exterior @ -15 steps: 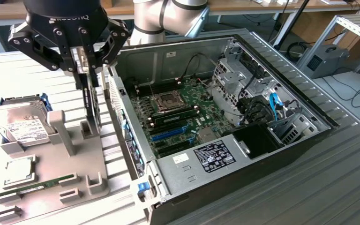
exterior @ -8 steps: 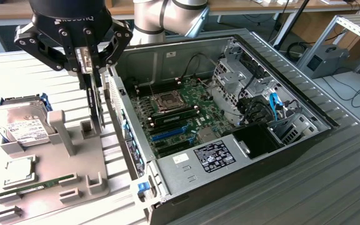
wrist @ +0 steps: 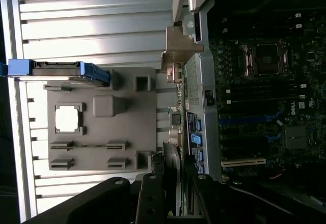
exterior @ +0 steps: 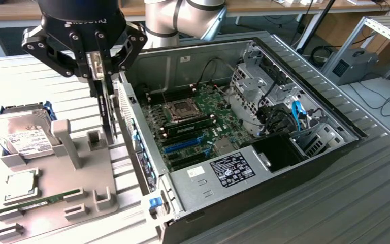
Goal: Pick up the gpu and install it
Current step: 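Pick up the gpu and move the gpu toward the slot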
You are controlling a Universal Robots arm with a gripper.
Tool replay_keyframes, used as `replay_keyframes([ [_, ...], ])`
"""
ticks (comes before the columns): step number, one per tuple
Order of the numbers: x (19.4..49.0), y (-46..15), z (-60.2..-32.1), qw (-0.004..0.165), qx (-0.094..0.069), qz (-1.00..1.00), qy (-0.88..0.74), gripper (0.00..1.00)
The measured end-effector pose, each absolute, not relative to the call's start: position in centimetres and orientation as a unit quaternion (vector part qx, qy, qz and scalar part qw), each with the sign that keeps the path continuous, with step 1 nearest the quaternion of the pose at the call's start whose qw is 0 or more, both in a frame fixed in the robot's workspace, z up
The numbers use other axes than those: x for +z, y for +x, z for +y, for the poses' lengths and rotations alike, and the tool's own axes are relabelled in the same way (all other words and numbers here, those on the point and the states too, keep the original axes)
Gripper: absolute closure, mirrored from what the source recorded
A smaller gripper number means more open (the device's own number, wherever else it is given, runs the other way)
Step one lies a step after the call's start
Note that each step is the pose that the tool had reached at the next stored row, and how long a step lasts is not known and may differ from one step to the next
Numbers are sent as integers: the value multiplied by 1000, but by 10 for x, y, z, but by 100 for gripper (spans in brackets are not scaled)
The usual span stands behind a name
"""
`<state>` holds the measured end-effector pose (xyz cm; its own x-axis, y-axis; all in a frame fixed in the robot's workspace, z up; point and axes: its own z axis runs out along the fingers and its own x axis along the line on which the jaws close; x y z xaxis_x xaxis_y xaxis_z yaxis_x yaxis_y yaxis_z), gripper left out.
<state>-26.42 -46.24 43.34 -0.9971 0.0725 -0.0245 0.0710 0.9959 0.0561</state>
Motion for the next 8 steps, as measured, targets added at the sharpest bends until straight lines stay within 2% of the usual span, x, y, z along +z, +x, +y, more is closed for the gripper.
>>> replay_keyframes([
  [8,431,-257,-462,13,27,999,36,74],
])
